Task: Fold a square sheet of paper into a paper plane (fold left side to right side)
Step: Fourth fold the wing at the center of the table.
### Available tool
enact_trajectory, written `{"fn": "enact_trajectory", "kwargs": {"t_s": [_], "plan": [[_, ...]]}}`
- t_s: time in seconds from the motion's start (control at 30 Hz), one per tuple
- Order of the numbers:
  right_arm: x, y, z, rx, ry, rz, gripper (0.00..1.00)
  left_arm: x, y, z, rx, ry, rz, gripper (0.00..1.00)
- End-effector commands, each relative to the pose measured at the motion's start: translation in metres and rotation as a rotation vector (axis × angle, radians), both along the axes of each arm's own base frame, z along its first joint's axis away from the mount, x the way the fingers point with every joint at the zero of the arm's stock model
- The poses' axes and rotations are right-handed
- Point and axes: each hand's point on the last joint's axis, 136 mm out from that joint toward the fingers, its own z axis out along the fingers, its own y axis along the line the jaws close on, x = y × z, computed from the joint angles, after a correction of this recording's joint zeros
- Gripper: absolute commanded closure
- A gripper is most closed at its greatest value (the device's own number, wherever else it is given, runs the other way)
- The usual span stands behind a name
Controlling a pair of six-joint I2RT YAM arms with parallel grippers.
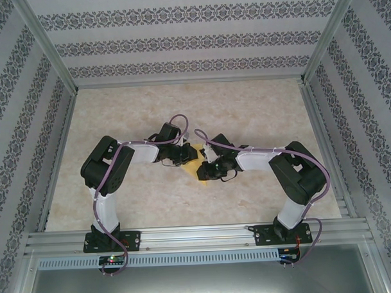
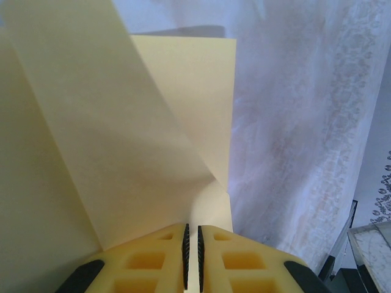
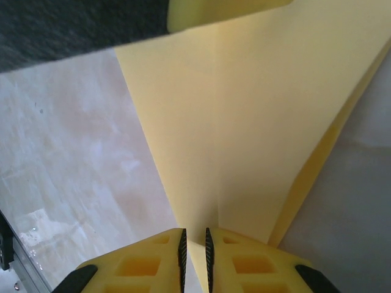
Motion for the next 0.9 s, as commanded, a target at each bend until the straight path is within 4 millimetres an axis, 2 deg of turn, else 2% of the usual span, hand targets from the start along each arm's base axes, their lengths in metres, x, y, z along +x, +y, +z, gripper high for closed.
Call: {"fn": "enact_trajectory", "kwargs": {"t_s": [0.0,0.4,0.87], "plan": [[-0.023,-0.012,-0.016,-0.078,0.059,0.031,0.82,-0.022,0.016,-0.029,0.106,0.078,-0.003,0.83],[-0.041,-0.023,-0.024,-0.122,0.100,0.054,0.83,-0.022,0.017,-0.030,0.111,0.079,-0.004,0.84],[-0.051,-0.030,-0.019,-0.132,0.098,0.058,0.84,-0.021,0.018,-0.033,0.124,0.082,-0.001,0.84]]}}
